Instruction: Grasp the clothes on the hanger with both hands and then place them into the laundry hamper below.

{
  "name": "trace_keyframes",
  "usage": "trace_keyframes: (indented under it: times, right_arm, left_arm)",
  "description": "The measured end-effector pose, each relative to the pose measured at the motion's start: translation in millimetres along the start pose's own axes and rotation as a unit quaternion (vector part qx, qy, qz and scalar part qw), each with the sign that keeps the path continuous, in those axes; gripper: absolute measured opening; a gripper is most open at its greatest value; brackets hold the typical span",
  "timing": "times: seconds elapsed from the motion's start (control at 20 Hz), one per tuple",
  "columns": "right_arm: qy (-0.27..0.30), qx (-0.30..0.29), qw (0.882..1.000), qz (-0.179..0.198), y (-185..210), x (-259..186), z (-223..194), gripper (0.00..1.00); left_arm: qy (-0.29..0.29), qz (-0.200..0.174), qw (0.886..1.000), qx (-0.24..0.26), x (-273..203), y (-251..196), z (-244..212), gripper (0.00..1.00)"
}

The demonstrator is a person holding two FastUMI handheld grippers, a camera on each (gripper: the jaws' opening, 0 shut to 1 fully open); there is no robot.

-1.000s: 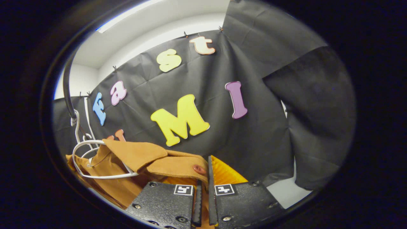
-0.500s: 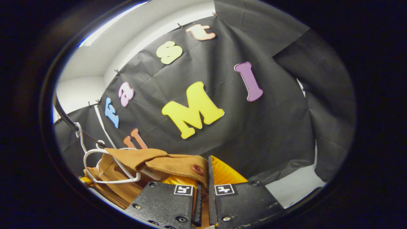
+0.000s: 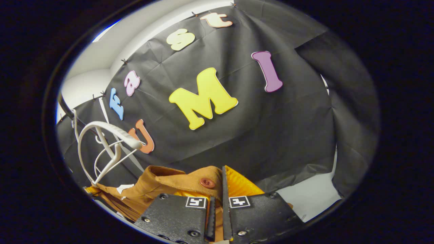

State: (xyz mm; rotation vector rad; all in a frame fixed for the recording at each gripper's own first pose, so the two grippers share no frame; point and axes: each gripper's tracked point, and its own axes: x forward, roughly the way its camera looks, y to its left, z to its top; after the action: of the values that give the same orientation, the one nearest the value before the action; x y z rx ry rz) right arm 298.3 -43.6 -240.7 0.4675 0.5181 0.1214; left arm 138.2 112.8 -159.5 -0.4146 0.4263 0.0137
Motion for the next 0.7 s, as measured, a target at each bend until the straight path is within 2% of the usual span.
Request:
trace_keyframes:
  times: [0.35, 0.4, 0.45, 0.6, 0.65, 0.7]
  right_arm:
    - [0.024, -0.039, 0.999, -0.022, -13.6, -18.5, -39.6, 0.12]
    - [0.028, -0.046, 0.998, -0.022, -13.5, -22.9, -43.9, 0.12]
    - [0.031, -0.051, 0.998, -0.023, -13.0, -26.4, -47.1, 0.11]
    - [0.032, -0.067, 0.997, -0.016, -1.7, -44.5, -57.8, 0.12]
    - [0.033, -0.076, 0.997, -0.013, 4.7, -51.2, -61.2, 0.11]
    - [0.032, -0.085, 0.996, -0.005, 13.1, -57.1, -62.5, 0.11]
  left_arm:
    - [0.012, -0.009, 0.999, 0.041, -20.8, -4.0, -29.9, 0.00]
    - [0.013, -0.011, 0.999, 0.047, -25.0, -5.0, -31.8, 0.07]
    - [0.015, -0.012, 0.998, 0.052, -29.8, -6.1, -35.6, 0.00]
    - [0.013, -0.032, 0.997, 0.070, -38.2, -19.8, -36.0, 0.00]
    - [0.012, -0.042, 0.996, 0.078, -43.5, -28.2, -36.0, 0.06]
    - [0.011, -0.053, 0.995, 0.086, -47.1, -37.1, -34.7, 0.00]
